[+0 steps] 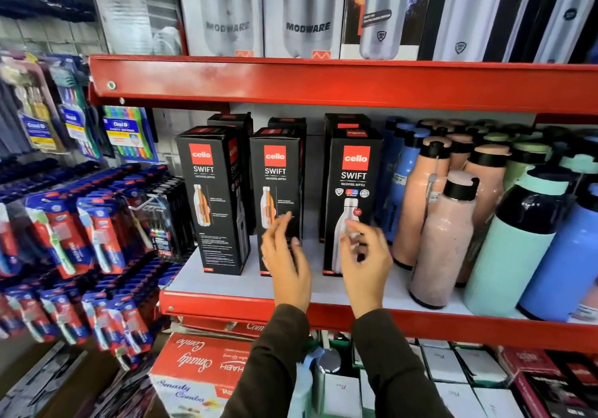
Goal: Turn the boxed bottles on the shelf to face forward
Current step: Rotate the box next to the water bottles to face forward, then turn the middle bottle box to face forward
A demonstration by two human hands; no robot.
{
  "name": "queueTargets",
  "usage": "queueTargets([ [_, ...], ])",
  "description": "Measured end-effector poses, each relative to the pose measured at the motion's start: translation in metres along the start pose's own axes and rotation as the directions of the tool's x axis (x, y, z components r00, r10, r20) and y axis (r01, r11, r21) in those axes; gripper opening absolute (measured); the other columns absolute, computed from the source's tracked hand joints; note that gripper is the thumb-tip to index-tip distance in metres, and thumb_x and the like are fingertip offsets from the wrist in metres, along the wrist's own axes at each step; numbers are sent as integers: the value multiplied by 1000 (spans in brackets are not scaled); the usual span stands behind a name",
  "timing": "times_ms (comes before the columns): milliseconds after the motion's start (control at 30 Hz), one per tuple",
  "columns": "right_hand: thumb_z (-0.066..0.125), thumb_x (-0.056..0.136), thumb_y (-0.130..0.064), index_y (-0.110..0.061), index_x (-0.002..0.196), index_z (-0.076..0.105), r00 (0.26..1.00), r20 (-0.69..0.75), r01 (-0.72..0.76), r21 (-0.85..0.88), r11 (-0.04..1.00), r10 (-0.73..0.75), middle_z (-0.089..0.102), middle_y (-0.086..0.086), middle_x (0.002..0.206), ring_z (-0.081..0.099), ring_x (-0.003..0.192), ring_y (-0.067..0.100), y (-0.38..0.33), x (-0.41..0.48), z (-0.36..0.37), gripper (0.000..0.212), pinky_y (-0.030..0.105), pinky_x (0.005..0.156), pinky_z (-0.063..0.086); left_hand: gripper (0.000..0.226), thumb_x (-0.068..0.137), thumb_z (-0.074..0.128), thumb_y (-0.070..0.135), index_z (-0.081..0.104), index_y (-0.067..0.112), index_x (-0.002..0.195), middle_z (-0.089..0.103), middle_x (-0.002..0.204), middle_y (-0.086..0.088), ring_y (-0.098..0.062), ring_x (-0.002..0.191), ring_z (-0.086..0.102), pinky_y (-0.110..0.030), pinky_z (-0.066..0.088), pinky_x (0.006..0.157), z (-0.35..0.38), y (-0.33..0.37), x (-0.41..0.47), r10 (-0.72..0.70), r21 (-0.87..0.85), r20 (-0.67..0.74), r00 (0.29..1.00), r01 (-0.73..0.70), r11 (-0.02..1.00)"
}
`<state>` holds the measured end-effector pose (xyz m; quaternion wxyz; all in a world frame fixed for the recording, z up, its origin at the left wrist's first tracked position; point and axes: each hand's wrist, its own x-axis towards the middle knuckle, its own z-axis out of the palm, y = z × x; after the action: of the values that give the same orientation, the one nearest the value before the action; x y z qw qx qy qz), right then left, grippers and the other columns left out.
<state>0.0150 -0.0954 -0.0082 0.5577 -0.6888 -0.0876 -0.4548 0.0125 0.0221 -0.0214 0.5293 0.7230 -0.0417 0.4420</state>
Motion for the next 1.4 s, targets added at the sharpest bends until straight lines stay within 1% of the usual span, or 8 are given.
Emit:
queueTargets([
  [133, 52, 94, -2, -20, 134, 55, 932, 338, -147, 31, 989, 128, 59, 0, 127, 57, 114, 3, -11, -15, 31, 43, 12, 93, 46, 50, 102, 40, 19, 31, 11, 150, 27, 156, -5, -14, 146, 24, -29, 18, 119, -17, -13, 14, -107, -17, -9, 994, 107, 994],
  [300, 41, 96, 0, -16, 150, 26, 776, 550, -300, -107, 948, 308, 40, 4, 149, 35, 128, 2, -10, -28, 59, 59, 9, 105, 26, 54, 105, 33, 31, 19, 18, 155, 21, 162, 2, -10, 150, 20, -19, 15, 115, -37, -28, 23, -337, -175, 231, 913, 380, 908],
  [533, 53, 85, 4, -14, 146, 29, 809, 515, -216, -191, 958, 285, 49, 10, 138, 43, 125, 11, -14, -39, 78, 68, 24, 105, 34, 49, 105, 27, 36, 41, 15, 148, 42, 154, -3, -14, 144, 36, -29, 22, 121, -58, -40, 35, -465, -180, 322, 825, 535, 825],
  [700, 74, 76, -9, -15, 142, 31, 852, 461, -189, -173, 967, 249, 52, 5, 136, 48, 126, 13, -17, -39, 81, 79, 30, 108, 39, 45, 104, 32, 39, 59, 18, 133, 62, 134, -5, -19, 130, 54, -44, 37, 116, -63, -41, 40, -457, -308, 298, 838, 537, 785],
  [933, 88, 61, -35, -25, 141, 28, 912, 300, -233, -185, 955, 281, 53, -3, 135, 49, 127, 11, -23, -33, 84, 100, 31, 105, 44, 34, 97, 45, 46, 78, 36, 93, 77, 103, 10, -12, 103, 72, -39, 55, 98, -71, -40, 39, -370, -395, 252, 894, 444, 805],
  [1133, 88, 56, -38, -30, 135, 35, 902, 324, -260, -119, 958, 285, 59, -8, 127, 55, 120, 10, -22, -27, 80, 96, 38, 102, 49, 36, 103, 40, 31, 63, 19, 128, 67, 129, 2, -9, 123, 61, -26, 46, 106, -68, -44, 44, -268, -327, 149, 952, 303, 895],
  [1300, 84, 58, -39, -30, 139, 32, 868, 408, -260, -109, 960, 281, 56, -11, 132, 53, 123, 6, -22, -21, 76, 97, 34, 105, 46, 43, 105, 35, 21, 40, 10, 147, 46, 150, -7, -7, 133, 40, -6, 27, 100, -61, -56, 62, -296, -148, 332, 896, 359, 922],
  [1400, 78, 64, -32, -29, 151, 15, 848, 455, -242, -125, 962, 272, 43, -11, 146, 41, 134, 6, -21, -19, 75, 107, 30, 112, 37, 43, 104, 37, 19, 40, 11, 146, 48, 148, -7, -9, 130, 43, -12, 30, 103, -61, -59, 63, -303, -122, 361, 882, 367, 922],
])
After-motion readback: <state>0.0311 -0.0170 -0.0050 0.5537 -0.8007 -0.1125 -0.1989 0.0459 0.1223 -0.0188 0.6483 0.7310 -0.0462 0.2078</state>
